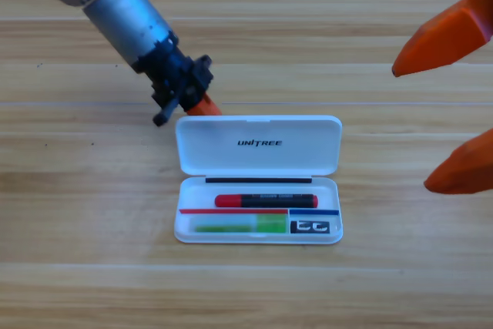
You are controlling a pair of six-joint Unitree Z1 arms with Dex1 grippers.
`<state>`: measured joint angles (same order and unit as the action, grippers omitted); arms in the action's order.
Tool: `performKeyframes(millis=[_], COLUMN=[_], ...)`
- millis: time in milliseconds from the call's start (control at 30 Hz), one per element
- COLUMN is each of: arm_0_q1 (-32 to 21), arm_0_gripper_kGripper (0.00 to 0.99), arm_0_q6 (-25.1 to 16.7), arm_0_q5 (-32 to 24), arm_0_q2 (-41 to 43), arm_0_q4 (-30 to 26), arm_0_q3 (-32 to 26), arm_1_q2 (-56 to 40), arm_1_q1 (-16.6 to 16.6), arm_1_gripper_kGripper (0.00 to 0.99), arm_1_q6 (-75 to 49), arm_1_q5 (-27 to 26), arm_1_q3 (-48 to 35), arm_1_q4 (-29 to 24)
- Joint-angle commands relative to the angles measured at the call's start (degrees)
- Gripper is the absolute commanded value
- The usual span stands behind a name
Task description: Clean up eraser and pencils
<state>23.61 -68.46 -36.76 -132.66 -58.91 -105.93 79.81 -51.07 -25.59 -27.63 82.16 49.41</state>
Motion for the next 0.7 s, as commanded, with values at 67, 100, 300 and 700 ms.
performKeyframes(millis=[67,100,300,700], arm_0_q1=[4.0,4.1,4.3,5.5], arm_0_gripper_kGripper=[0.000,0.000,0.000,0.000], arm_0_q6=[1.1,1.2,1.7,3.3], arm_0_q5=[1.2,1.3,1.3,1.4], arm_0_q2=[-5.2,-5.2,-4.9,1.3], arm_0_q4=[0.6,0.6,0.2,-2.2], arm_0_q3=[-1.1,-1.1,-1.1,-0.7], arm_1_q2=[-2.7,-2.7,-2.7,-2.7], arm_1_q1=[1.3,1.3,1.2,1.2], arm_1_gripper_kGripper=[0.990,0.990,0.990,0.990], arm_1_q6=[0.5,0.5,0.6,0.9], arm_1_q5=[-0.7,-0.7,-0.8,-1.3], arm_1_q3=[-2.1,-2.1,-2.1,-2.1], arm_1_q4=[-1.2,-1.2,-1.2,-1.2])
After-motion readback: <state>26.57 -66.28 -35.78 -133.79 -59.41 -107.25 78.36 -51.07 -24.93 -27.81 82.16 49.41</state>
